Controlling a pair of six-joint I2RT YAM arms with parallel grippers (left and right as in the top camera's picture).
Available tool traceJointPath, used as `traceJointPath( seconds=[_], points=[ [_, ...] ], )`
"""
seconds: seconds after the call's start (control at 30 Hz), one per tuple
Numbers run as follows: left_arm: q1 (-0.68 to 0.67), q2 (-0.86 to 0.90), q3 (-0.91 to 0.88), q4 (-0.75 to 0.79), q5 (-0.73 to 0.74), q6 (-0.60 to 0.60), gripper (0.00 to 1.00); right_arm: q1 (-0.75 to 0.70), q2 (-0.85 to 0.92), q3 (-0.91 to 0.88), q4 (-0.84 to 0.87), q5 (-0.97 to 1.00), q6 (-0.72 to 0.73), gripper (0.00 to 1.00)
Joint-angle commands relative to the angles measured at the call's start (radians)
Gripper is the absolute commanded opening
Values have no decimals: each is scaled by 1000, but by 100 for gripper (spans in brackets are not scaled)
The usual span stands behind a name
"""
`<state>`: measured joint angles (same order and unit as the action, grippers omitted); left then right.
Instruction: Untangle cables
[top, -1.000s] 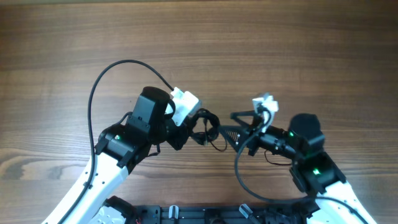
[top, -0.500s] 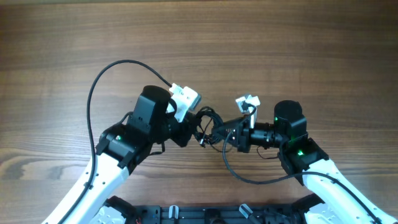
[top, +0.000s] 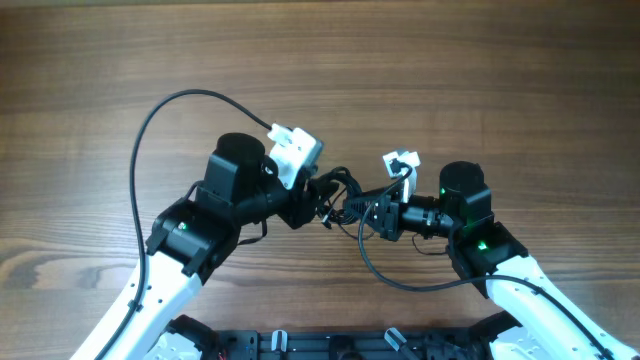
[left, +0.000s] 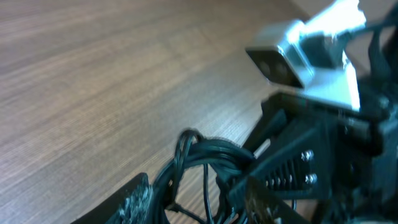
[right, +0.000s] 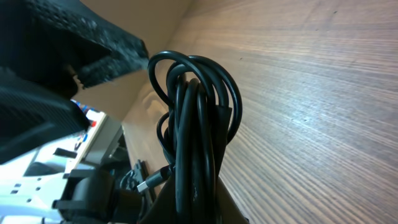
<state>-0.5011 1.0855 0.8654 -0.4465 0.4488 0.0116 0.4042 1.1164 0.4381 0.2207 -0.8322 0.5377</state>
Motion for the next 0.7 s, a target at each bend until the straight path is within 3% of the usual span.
traceJointPath(
  seconds=[0.0, 0.2, 0.23, 0.3, 0.37, 0.67],
  points=[
    [3, 49, 15, -5, 82, 135, 48, 2, 8, 0, 3, -84, -17, 5],
    [2, 121, 15, 71, 100, 150, 50, 2, 8, 0, 2, -153, -28, 5],
    [2, 122, 15, 80, 91, 150, 46, 2, 8, 0, -1, -164, -41, 5],
    [2, 121, 15, 92, 40, 150, 16, 2, 8, -1, -15, -164, -42, 5],
    [2, 121, 15, 99, -12, 149, 6, 2, 8, -1, -44, -164, -69, 5],
    [5, 121, 15, 82, -20, 85, 4, 2, 8, -1, -71, -151, -93, 4]
  ],
)
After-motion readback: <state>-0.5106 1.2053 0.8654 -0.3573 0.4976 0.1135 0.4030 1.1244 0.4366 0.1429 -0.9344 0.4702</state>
